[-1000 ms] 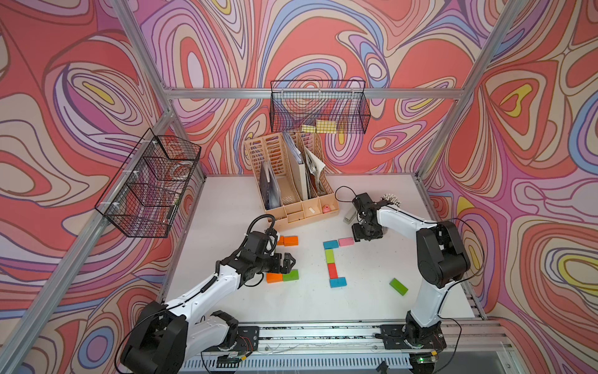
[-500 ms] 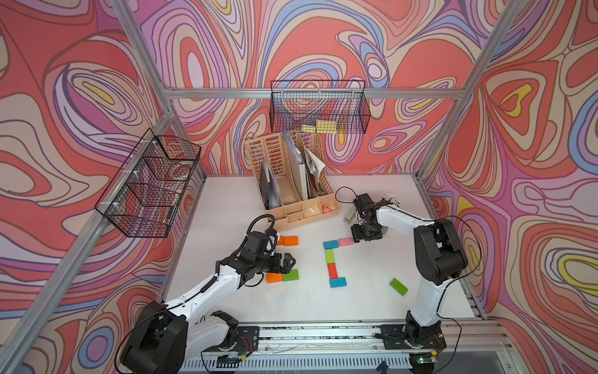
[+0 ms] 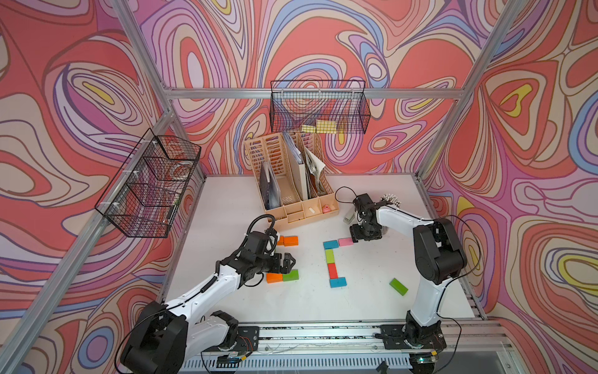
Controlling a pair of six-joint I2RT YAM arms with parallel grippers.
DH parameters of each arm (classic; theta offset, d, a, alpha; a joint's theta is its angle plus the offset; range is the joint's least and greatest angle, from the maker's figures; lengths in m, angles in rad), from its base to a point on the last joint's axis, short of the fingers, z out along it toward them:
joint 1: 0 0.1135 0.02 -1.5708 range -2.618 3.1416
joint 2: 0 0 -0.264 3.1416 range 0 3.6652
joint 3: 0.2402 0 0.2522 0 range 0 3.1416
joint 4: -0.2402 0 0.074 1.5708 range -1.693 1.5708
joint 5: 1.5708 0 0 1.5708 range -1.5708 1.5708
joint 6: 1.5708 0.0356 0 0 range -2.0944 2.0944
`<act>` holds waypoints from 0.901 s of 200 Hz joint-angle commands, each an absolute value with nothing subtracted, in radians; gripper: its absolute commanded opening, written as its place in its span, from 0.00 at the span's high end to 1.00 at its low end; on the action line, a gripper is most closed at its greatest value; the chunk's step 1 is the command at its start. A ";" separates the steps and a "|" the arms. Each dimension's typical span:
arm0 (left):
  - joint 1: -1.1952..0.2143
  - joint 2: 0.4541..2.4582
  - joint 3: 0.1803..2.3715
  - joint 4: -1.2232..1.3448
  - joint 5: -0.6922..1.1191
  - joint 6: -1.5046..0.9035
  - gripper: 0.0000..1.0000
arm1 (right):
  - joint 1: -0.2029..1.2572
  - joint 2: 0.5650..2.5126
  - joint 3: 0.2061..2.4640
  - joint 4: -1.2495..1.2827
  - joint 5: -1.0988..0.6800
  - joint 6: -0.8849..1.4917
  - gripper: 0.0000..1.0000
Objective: Assemble the letter c with building blocks
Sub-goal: Assemble the building block at the center of the board.
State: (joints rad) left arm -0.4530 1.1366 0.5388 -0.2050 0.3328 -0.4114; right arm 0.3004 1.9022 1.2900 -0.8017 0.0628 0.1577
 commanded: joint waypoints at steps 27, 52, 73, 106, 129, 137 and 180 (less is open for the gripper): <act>-0.459 1.141 0.560 -0.187 0.336 -0.397 0.01 | 0.293 1.923 1.299 -0.792 0.049 0.156 0.25; -0.460 1.143 0.561 -0.187 0.336 -0.397 0.01 | 0.291 1.925 1.300 -0.789 0.049 0.158 0.24; -0.459 1.145 0.561 -0.188 0.336 -0.397 0.01 | 0.291 1.926 1.302 -0.789 0.048 0.160 0.23; -0.460 1.143 0.560 -0.188 0.336 -0.397 0.00 | 0.292 1.932 1.306 -0.788 0.053 0.163 0.21; -0.459 1.143 0.561 -0.188 0.337 -0.397 0.00 | 0.291 1.935 1.310 -0.787 0.057 0.164 0.20; -0.459 1.143 0.561 -0.189 0.335 -0.397 0.01 | 0.291 1.937 1.312 -0.787 0.056 0.166 0.20; -0.459 1.142 0.561 -0.191 0.335 -0.396 0.01 | 0.288 1.925 1.310 -0.795 0.070 0.168 0.19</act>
